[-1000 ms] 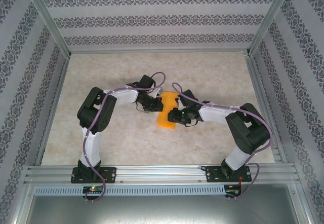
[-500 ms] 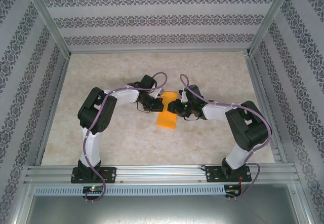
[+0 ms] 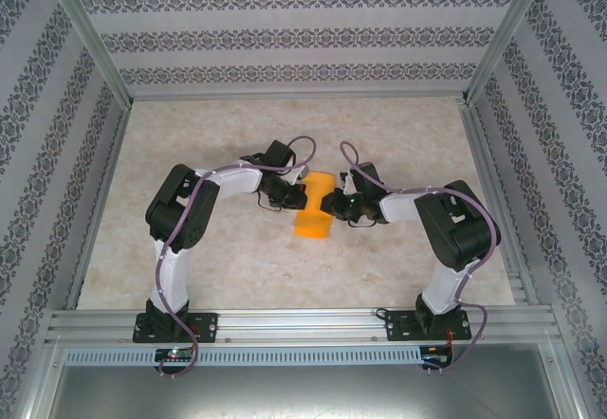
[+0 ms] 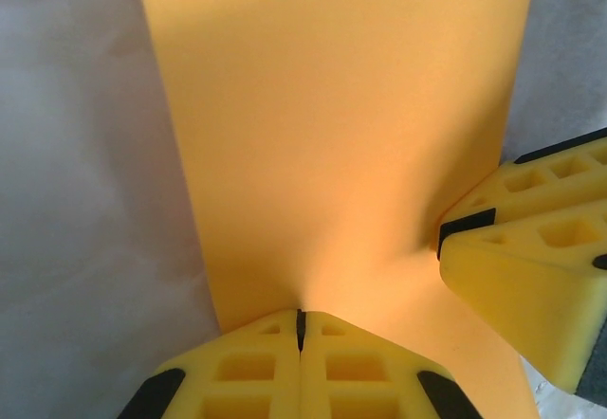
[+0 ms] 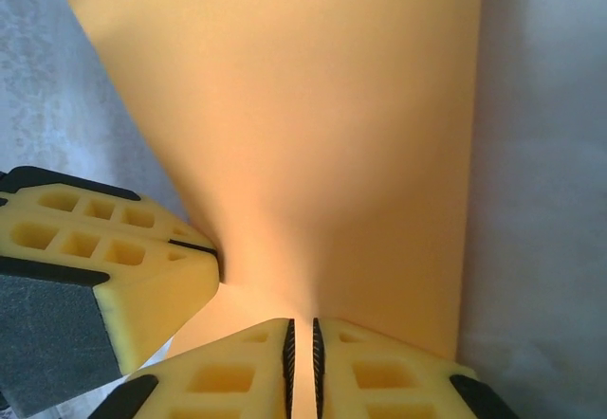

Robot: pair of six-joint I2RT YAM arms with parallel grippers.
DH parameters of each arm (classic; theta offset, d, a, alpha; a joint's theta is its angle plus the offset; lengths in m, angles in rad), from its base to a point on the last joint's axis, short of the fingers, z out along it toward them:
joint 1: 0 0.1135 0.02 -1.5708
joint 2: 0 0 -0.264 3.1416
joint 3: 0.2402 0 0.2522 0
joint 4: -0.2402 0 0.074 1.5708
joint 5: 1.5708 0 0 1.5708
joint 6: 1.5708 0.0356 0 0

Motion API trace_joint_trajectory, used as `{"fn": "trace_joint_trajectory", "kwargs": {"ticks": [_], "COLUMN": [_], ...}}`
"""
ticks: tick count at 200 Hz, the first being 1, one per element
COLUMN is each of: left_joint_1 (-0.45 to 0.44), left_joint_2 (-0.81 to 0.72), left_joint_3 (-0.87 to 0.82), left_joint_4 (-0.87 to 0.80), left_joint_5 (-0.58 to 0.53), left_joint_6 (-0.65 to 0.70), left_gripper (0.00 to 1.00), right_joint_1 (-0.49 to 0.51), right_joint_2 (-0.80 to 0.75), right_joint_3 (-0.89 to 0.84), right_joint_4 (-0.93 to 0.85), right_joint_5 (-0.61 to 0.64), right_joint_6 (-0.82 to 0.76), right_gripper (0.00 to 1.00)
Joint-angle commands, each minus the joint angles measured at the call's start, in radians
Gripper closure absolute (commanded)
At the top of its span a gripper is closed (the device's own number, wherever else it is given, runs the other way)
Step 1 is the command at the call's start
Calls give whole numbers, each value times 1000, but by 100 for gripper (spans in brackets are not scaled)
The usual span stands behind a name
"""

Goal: Fold a paper plane with a square sheet of paper (pick it up from the middle)

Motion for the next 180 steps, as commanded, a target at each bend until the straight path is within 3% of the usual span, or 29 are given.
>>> {"fn": "trace_joint_trajectory", "kwargs": {"ticks": [1,57,116,180], "left_joint_1": [4,4,2,2], "left_joint_2": [91,97,98,102], "left_joint_3": [-55,-43,-49,-53], "left_joint_4": [-100,-102,-106,-113], "left_joint_5": [-226,-215,-216,-232], "left_joint_6": [42,44,51,62], "left_gripper": [94,94,94,94], "right_joint_1": [-40,-32,-19,-67], "right_joint_2": [-11,-88,15,97], "right_joint_3": [-61,22,105,126], "right_joint_4": [-44,-66,5,-41], "right_joint_5": [67,18,-13,28], "right_joint_6": [-24,-1,25,-41], "right_gripper": [85,94,96,97]}}
